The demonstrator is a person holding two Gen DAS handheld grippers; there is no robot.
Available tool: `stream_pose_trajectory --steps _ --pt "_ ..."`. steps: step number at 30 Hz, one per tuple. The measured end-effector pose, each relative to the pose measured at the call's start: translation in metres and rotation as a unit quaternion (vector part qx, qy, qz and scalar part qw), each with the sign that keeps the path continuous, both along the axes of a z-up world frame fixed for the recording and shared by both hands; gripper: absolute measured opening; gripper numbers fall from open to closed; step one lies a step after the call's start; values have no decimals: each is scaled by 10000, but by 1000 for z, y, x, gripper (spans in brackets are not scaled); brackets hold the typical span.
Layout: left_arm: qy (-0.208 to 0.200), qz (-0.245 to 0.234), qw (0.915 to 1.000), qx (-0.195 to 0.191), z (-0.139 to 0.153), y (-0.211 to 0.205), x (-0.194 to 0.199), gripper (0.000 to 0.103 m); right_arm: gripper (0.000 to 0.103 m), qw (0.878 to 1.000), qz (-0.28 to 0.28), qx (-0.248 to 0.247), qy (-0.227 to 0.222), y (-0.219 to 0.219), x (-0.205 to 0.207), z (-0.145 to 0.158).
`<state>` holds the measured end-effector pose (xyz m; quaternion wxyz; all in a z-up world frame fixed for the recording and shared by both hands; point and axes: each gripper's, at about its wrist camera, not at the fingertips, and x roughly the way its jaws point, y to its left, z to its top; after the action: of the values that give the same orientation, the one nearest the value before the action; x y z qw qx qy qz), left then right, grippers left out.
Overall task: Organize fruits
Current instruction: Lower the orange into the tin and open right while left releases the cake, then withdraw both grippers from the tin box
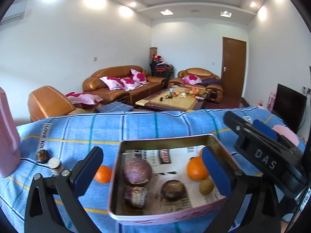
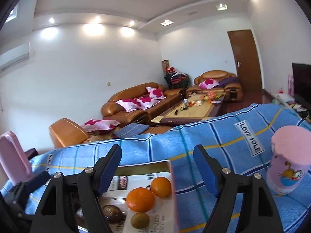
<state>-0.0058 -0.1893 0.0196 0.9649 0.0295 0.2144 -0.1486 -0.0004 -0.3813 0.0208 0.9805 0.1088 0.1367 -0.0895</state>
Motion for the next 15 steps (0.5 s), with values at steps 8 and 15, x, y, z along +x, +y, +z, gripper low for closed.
stream_pose_trajectory --steps 8,15 --pt "-242 645 9973 273 2 46 1 103 78 9989 89 -447 -127 21 -5 -4" --pt "-253 991 9944 281 -2 93 4 103 78 9977 12 -669 -97 32 -14 -4"
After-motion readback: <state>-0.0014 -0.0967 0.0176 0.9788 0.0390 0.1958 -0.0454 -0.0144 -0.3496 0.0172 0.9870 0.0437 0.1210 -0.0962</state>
